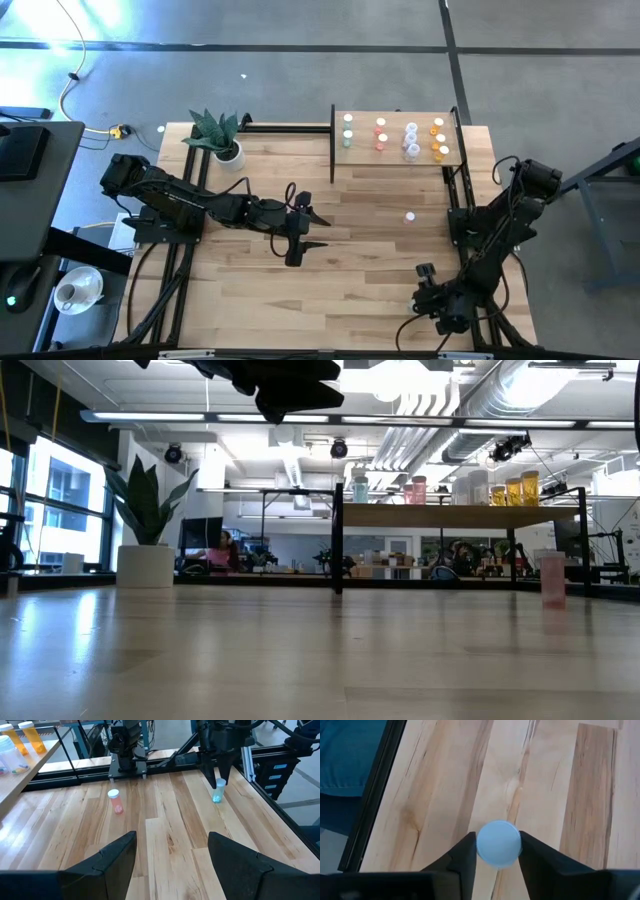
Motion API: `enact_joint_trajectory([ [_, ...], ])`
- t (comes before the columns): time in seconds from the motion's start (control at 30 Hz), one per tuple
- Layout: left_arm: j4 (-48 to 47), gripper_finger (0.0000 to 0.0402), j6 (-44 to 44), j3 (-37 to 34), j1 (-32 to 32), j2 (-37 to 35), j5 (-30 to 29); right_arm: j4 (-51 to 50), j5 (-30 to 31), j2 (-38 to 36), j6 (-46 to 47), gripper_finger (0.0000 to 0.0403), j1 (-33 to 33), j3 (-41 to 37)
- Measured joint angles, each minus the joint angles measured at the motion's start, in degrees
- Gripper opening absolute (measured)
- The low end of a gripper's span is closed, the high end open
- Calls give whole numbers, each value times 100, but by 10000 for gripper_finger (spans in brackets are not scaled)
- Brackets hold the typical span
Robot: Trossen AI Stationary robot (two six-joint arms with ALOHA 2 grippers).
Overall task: Pick and place medicine bottles onto shelf by color
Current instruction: Put the green pill bottle on the shelf aligned with the other green pill bottle
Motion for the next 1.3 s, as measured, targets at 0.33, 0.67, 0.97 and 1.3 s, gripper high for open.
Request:
enact_joint_trajectory([
  [0.33, 0, 236, 0, 0, 0, 0, 0, 95, -29, -4, -10, 103, -2, -2],
  [0.67, 0, 236, -43, 0, 2, 0, -375, 361, 855, -11, -1622, 103, -557, 415],
  [0.97, -471, 236, -50, 0, 10, 0, -1214, -292, 1766, -11, -3293, 103, -1608, 1364],
  [1.3, -691, 236, -50, 0, 8, 0, -1506, -969, 1880, -15, -4535, 103, -3159, 2685],
])
